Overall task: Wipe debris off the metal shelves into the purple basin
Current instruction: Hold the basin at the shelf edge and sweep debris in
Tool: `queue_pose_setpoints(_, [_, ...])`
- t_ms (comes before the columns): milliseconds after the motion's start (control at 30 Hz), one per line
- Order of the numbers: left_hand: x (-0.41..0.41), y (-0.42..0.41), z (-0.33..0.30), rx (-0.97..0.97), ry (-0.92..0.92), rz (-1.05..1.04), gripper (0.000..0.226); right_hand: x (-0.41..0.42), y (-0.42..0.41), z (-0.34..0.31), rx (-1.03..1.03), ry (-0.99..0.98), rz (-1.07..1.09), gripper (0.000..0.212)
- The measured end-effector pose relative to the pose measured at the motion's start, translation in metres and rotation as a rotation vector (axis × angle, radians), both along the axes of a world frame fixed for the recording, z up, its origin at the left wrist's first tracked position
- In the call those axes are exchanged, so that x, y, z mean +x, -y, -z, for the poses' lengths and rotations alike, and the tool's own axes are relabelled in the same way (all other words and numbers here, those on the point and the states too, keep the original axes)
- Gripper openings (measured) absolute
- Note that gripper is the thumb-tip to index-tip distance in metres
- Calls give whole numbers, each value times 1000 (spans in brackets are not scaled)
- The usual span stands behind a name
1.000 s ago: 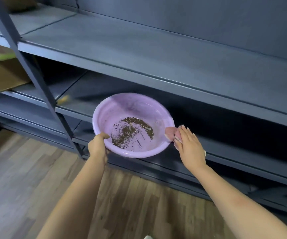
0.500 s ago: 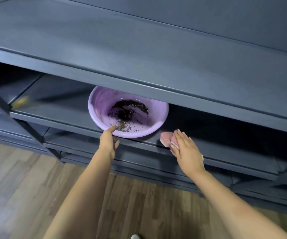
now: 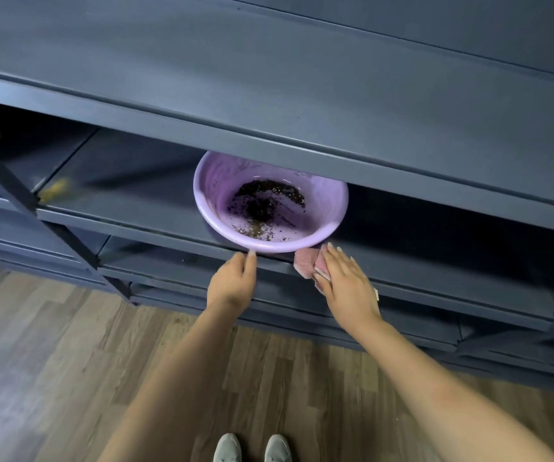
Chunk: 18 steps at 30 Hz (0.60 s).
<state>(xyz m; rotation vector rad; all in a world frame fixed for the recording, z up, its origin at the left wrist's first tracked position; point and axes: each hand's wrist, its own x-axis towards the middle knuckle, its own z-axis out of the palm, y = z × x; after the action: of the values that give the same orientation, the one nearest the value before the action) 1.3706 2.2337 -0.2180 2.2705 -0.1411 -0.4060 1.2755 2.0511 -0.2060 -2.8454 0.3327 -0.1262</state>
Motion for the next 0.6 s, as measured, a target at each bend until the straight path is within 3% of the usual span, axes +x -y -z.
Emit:
queue_pose_setpoints(100, [-12, -18, 21, 296, 234, 303, 33, -10, -15, 19, -34, -16, -43, 57])
queue_pose_setpoints(200, [-23, -29, 48, 425, 269, 450, 44, -19, -24, 46, -74, -62, -67, 56])
queue_pose_setpoints(333, [-30, -34, 92, 496, 263, 526, 53, -19, -24, 93, -158, -111, -102, 55])
queue_pose_setpoints(433, [-30, -24, 134, 433, 260, 490, 65, -13, -16, 143, -194, -89, -116, 52])
queue_pose_setpoints(600, [-16, 9, 234, 454, 286, 532, 75, 11, 8, 235, -165, -67, -119, 53])
